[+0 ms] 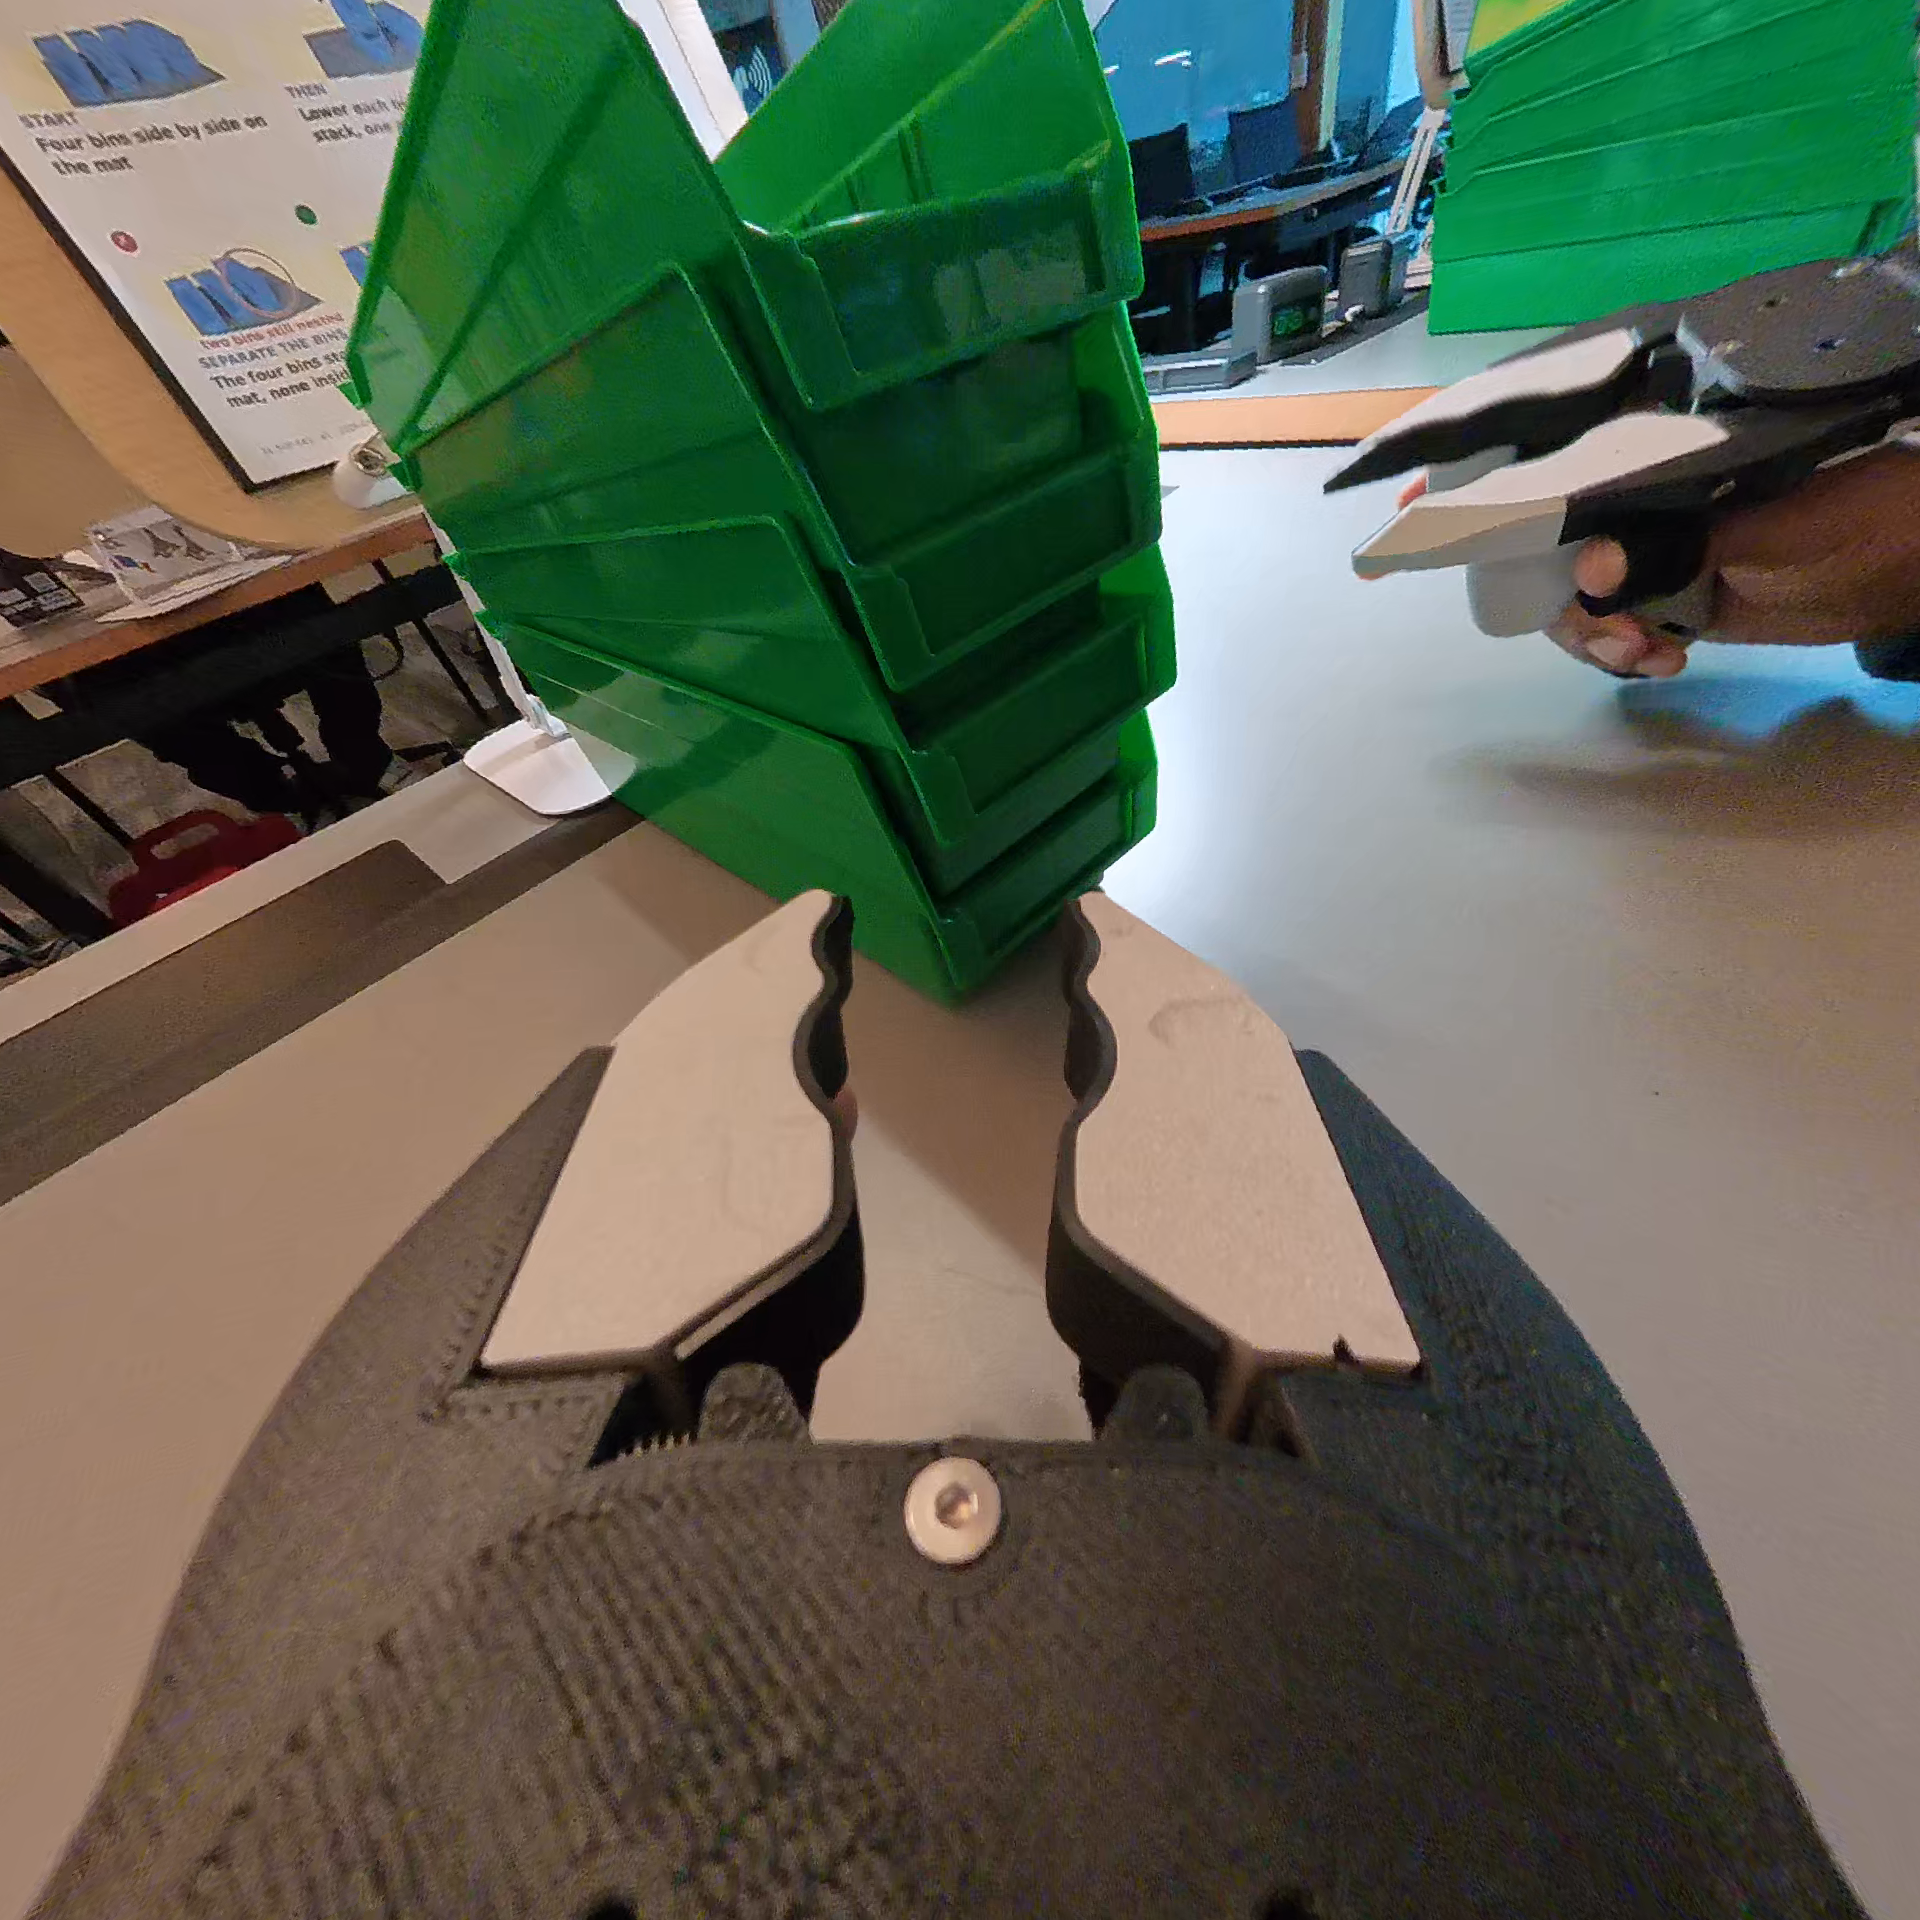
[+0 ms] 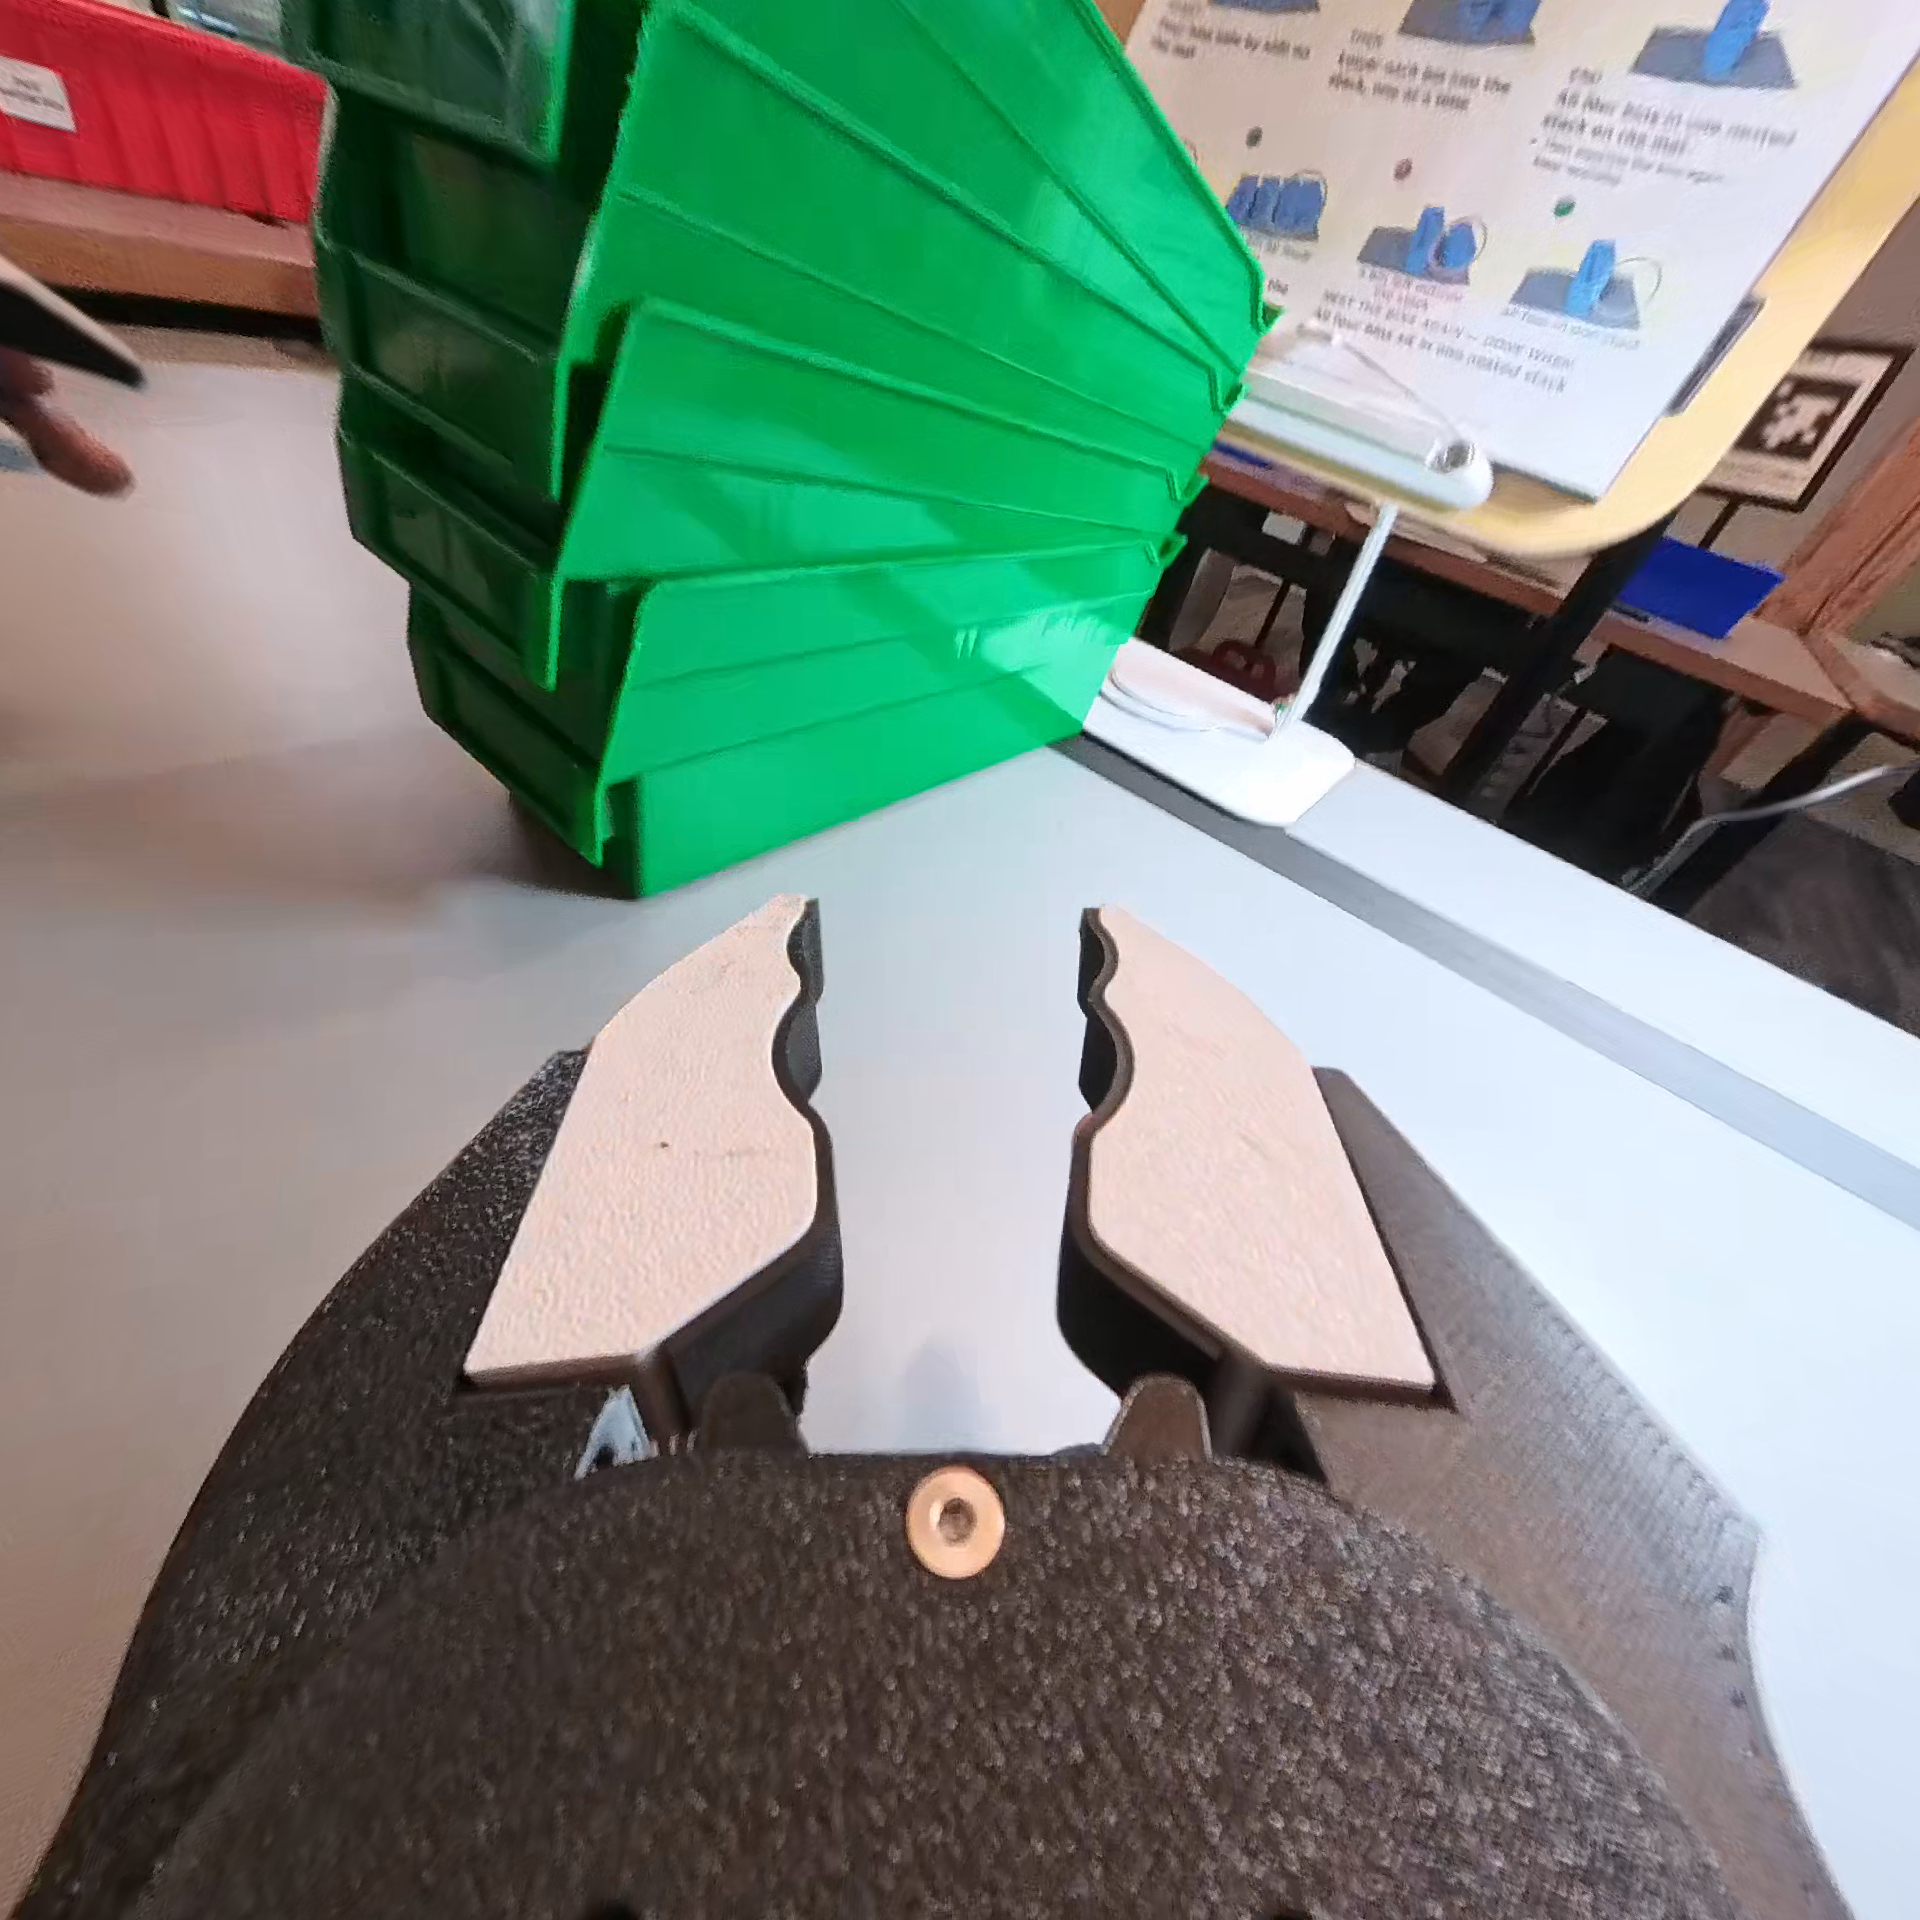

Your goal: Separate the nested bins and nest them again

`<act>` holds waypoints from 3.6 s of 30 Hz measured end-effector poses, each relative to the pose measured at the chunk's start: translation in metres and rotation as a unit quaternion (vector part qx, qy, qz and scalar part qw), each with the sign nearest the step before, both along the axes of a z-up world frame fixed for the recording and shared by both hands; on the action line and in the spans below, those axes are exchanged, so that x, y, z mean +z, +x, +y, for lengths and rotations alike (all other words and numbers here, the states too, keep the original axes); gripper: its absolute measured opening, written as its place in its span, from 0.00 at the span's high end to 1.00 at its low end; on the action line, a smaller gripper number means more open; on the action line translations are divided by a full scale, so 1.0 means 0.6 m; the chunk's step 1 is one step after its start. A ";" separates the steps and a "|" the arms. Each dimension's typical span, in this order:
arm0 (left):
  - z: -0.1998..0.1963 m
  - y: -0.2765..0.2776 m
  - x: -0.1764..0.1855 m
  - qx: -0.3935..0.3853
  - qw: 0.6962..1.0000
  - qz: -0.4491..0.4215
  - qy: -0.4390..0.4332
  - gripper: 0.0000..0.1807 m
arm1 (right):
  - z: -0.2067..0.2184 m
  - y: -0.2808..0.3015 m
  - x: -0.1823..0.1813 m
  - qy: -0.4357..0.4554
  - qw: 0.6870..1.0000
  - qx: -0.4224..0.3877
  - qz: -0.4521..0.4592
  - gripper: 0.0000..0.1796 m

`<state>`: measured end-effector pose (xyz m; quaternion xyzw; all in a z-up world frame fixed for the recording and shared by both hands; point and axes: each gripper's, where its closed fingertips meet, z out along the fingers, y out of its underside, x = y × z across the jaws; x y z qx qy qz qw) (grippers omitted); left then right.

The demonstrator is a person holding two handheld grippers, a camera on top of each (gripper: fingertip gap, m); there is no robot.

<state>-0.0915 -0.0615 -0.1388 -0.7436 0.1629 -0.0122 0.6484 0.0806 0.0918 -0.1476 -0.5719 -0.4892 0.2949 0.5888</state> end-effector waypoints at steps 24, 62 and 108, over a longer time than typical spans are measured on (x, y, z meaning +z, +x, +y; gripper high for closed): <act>0.009 -0.060 -0.007 0.049 0.998 0.032 0.014 0.76 | -0.058 -0.011 -0.007 -0.003 0.998 0.065 -0.010 0.71; 0.116 0.094 0.182 -0.070 0.958 0.274 -0.046 0.87 | -0.074 -0.009 -0.013 -0.017 0.996 0.088 -0.016 0.81; 0.159 0.168 0.114 -0.169 0.859 0.407 -0.261 0.83 | -0.074 -0.009 -0.031 0.003 0.995 0.077 -0.058 0.87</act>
